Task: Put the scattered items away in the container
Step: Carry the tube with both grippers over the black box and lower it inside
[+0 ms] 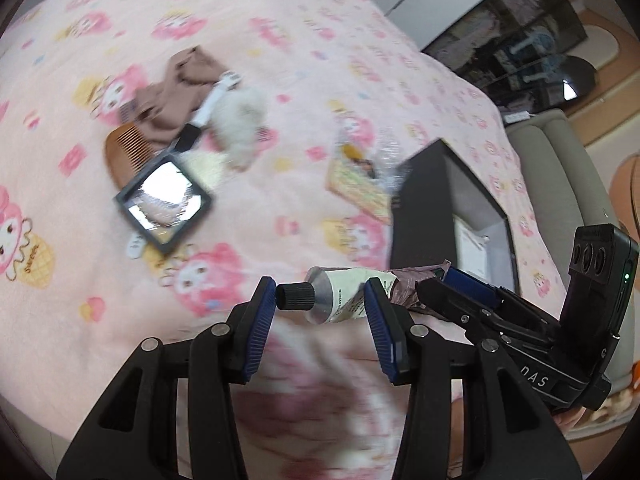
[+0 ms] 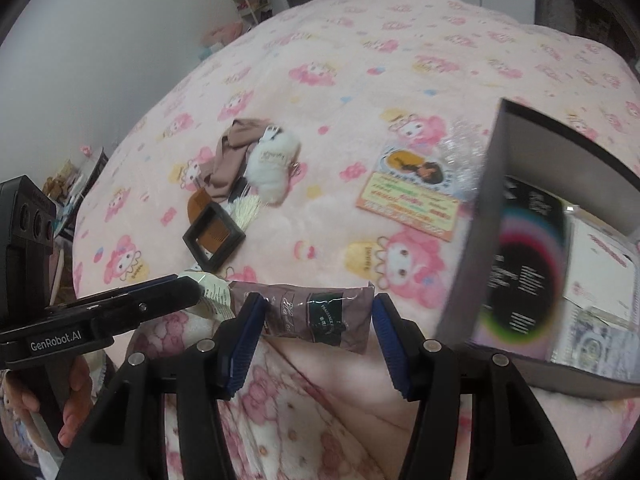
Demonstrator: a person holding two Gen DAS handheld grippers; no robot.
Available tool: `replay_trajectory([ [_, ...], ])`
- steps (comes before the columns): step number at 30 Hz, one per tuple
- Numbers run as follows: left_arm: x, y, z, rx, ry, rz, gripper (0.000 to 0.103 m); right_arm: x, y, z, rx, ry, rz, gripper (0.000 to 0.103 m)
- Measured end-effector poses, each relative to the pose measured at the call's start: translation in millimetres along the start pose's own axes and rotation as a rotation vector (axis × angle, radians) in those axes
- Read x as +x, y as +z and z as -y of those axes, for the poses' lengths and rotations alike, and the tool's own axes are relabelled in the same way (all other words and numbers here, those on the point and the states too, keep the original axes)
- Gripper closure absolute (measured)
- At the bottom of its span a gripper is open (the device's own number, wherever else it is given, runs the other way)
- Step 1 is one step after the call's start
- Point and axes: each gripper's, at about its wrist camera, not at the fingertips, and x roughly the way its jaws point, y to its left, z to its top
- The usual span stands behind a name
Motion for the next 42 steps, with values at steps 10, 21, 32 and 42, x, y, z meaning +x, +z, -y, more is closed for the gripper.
replay_trajectory([
  [10,17.3,3.2,110.1,0.144,-0.068,0.004,0.057,-74.6,-13.0,74.3,0.119,-0.053,0.118,0.050],
  [21,73.5,34.8,198.5,0.223,-0.119,-0.024,0.057,-105.6,0.0,157.2,0.182,-0.128,0.167,0.050],
  [32,181.6,101.7,238.2,0.204,-0.107,-0.071,0.057,-63.8,75.8,262.6,0.205,-0.110,0.093,0.050],
  [42,272.6,102.9,243.2,0.166,-0.035,-0.199,0.055,-2.2,76.4,324.4,0.283,-0.147,-0.007,0.050],
])
